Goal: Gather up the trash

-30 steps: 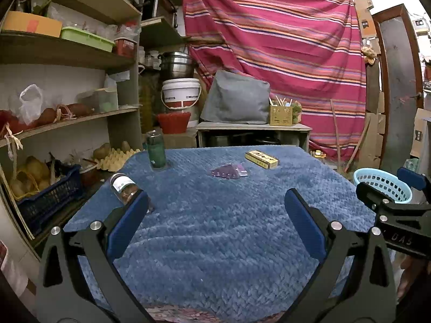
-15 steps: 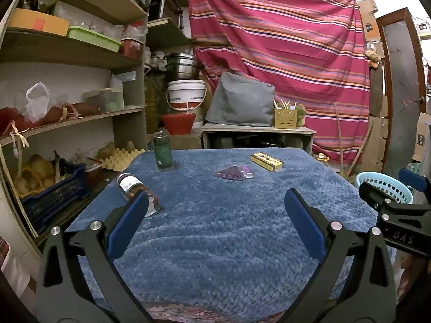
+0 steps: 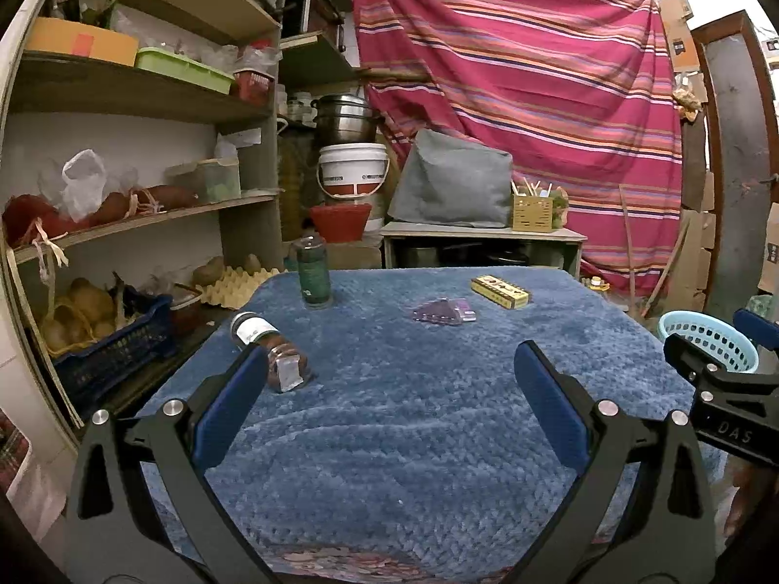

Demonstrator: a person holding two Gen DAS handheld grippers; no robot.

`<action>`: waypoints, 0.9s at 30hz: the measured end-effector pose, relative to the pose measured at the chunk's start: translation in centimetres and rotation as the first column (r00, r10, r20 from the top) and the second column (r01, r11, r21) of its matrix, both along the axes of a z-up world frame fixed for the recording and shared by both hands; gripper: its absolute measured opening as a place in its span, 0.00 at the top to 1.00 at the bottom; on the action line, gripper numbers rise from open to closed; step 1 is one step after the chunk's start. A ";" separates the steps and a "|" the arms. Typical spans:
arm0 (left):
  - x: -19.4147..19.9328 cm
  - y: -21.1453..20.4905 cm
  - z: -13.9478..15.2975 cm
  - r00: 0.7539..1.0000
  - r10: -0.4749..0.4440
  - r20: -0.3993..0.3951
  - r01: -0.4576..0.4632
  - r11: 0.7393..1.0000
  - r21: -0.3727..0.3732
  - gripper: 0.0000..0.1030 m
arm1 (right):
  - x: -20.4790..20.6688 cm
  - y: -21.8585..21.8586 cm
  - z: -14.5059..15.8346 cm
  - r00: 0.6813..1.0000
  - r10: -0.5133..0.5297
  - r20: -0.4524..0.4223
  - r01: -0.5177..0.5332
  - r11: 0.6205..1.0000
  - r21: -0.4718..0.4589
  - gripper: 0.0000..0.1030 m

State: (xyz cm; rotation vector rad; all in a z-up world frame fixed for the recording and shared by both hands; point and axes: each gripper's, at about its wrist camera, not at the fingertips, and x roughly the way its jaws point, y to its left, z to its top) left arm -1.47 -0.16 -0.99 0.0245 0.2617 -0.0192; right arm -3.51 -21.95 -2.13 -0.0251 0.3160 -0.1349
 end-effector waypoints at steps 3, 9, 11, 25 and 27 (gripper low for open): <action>0.0 0.0 0.0 1.000 0.002 -0.002 -0.002 1.000 0.003 0.05 | 0.0 0.0 0.0 1.000 0.001 0.000 -0.001 1.000 0.002 0.04; -0.1 0.0 0.0 1.000 0.013 -0.008 -0.013 1.000 0.012 0.05 | 0.0 0.0 -0.1 1.000 0.001 -0.003 -0.001 1.000 0.004 0.04; -0.1 0.1 -0.1 1.000 0.019 -0.011 -0.019 1.000 0.015 0.05 | 0.2 0.0 -0.2 1.000 0.002 -0.006 -0.002 1.000 0.005 0.04; -0.5 0.4 0.0 0.999 0.036 -0.018 -0.035 0.999 0.013 0.05 | 0.3 -0.2 -0.4 1.000 0.017 -0.009 -0.017 1.000 0.002 0.04; -0.4 0.5 0.0 0.999 0.039 -0.014 -0.039 0.999 0.017 0.05 | 0.3 -0.3 -0.4 1.000 0.014 -0.007 -0.014 1.000 0.002 0.04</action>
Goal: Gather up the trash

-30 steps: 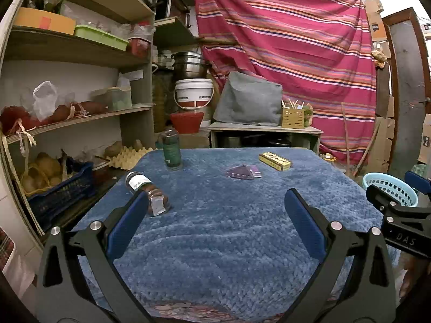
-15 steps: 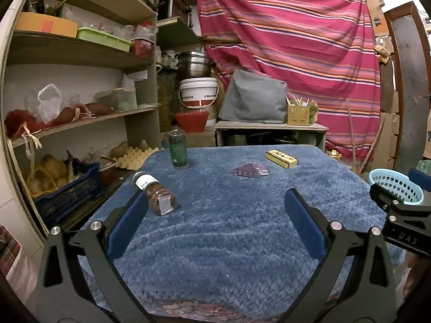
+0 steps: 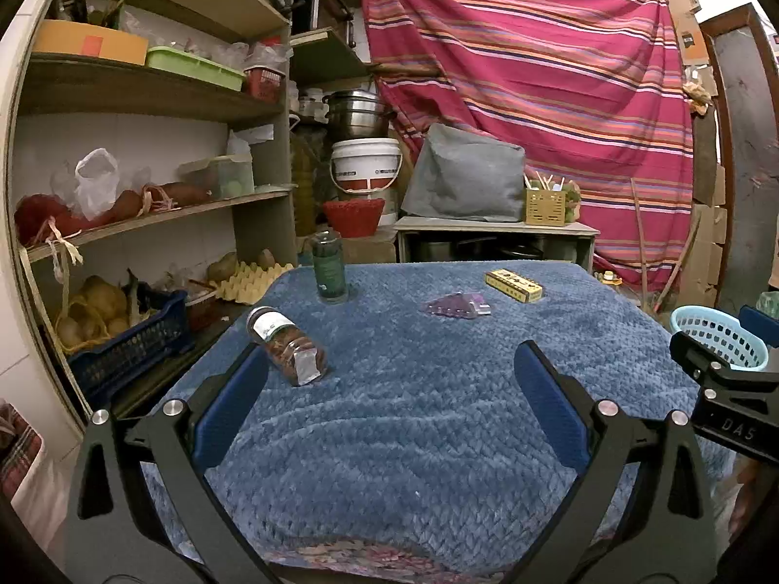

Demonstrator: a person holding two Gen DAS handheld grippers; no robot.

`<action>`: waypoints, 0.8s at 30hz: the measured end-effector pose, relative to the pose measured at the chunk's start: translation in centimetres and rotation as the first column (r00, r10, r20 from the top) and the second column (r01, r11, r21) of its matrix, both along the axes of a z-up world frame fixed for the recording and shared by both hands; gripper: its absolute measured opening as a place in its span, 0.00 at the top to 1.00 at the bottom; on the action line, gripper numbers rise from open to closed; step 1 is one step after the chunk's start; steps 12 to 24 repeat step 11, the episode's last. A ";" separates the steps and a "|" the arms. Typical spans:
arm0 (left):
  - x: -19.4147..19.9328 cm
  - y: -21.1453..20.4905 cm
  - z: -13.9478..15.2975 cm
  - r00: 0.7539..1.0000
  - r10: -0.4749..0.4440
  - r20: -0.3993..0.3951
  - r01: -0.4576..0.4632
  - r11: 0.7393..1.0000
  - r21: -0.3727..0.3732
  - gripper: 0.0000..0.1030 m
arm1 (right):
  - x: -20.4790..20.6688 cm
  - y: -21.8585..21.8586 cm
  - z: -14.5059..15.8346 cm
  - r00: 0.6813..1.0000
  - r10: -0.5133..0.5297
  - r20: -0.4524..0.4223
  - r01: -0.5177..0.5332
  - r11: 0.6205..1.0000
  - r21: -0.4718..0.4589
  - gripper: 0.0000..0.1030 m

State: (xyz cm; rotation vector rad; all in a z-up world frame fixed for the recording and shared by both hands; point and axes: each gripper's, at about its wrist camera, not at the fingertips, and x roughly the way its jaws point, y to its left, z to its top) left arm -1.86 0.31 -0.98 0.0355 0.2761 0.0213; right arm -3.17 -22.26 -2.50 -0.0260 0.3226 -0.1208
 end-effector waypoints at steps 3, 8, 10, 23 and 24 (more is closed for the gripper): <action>-0.1 0.0 0.0 1.000 0.004 0.002 -0.004 1.000 0.001 0.05 | 0.1 -0.2 -0.1 1.000 0.006 -0.002 -0.006 1.000 0.006 0.04; -0.1 0.3 -0.1 1.000 0.004 -0.013 -0.004 1.000 -0.020 0.05 | 0.3 -0.3 0.0 1.000 0.010 -0.005 -0.010 1.000 0.005 0.04; -0.1 0.4 -0.1 1.000 0.007 -0.019 -0.007 1.000 -0.022 0.05 | 0.3 -0.3 0.0 1.000 0.012 -0.008 -0.012 1.000 0.004 0.04; 0.0 0.4 -0.1 1.000 0.007 -0.022 -0.007 1.000 -0.024 0.05 | 0.3 -0.4 0.0 1.000 0.013 -0.009 -0.013 1.000 0.004 0.04; 0.0 0.4 -0.1 1.000 0.007 -0.022 -0.007 1.000 -0.024 0.05 | 0.3 -0.4 0.0 1.000 0.013 -0.009 -0.013 1.000 0.004 0.04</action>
